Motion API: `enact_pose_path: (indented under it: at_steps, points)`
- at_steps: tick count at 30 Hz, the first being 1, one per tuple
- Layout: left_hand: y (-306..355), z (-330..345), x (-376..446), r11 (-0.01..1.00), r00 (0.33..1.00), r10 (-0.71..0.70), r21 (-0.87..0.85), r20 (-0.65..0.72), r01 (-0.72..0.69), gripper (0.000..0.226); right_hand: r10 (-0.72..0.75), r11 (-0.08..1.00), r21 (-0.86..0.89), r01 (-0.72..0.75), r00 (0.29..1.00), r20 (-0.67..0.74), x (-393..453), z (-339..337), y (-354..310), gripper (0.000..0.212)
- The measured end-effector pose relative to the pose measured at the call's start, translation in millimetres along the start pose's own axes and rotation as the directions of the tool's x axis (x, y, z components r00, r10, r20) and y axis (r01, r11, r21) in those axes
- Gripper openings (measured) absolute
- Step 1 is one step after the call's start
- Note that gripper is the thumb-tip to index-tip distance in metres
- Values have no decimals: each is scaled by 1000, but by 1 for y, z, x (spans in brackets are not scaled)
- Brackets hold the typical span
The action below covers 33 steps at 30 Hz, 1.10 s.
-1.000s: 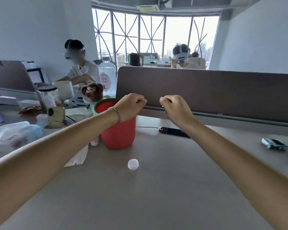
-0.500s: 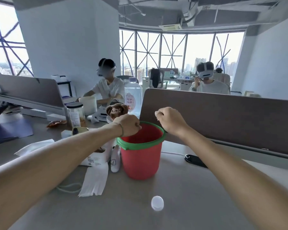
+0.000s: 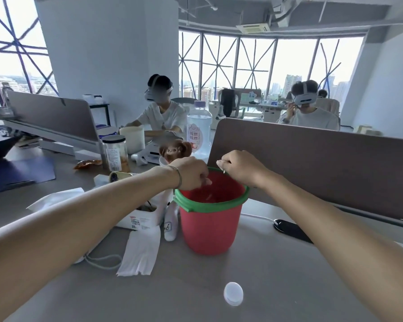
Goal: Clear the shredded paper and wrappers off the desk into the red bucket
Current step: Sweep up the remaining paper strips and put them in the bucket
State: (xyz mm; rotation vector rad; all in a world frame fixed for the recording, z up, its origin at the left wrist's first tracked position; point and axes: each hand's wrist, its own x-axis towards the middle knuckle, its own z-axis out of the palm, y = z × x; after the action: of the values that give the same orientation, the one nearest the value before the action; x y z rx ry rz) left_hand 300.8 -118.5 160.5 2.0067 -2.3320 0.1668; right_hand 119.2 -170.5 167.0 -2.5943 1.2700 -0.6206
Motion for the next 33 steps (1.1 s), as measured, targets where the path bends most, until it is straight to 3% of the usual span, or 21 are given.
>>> enact_pose_path:
  at_steps: [3,7,10,12,15,20,25,30,33]
  points:
    - [0,-4,-6,999,997,50,-26,56,-48,27,-46,994,-92,55,994,95,3,1,0,42]
    - [2,-7,-18,996,996,82,-28,35,-81,37,-35,986,-152,64,982,188,4,1,-3,31]
    - [3,-10,-23,997,996,80,-16,38,-80,35,-13,975,-212,61,975,223,0,1,-6,12]
    - [5,-12,-26,997,997,70,-16,43,-70,33,-8,970,-232,64,973,232,-4,0,-9,24]
    - [11,-17,-32,997,996,69,-42,57,-67,29,-27,969,-234,80,975,222,-13,-5,-15,25]
    - [28,-25,-44,991,993,98,-96,72,-91,23,-58,968,-226,109,973,221,-37,-20,-27,56]
    - [54,-32,-62,988,991,128,-87,33,-125,24,-77,953,-279,119,985,155,-73,-37,-24,50]
    - [93,-39,-91,977,980,198,-76,-15,-199,36,-87,944,-310,117,990,107,-134,-56,-13,27]
    - [129,-33,-116,952,959,280,-115,-36,-283,30,-59,934,-344,95,992,115,-185,-66,-8,30]
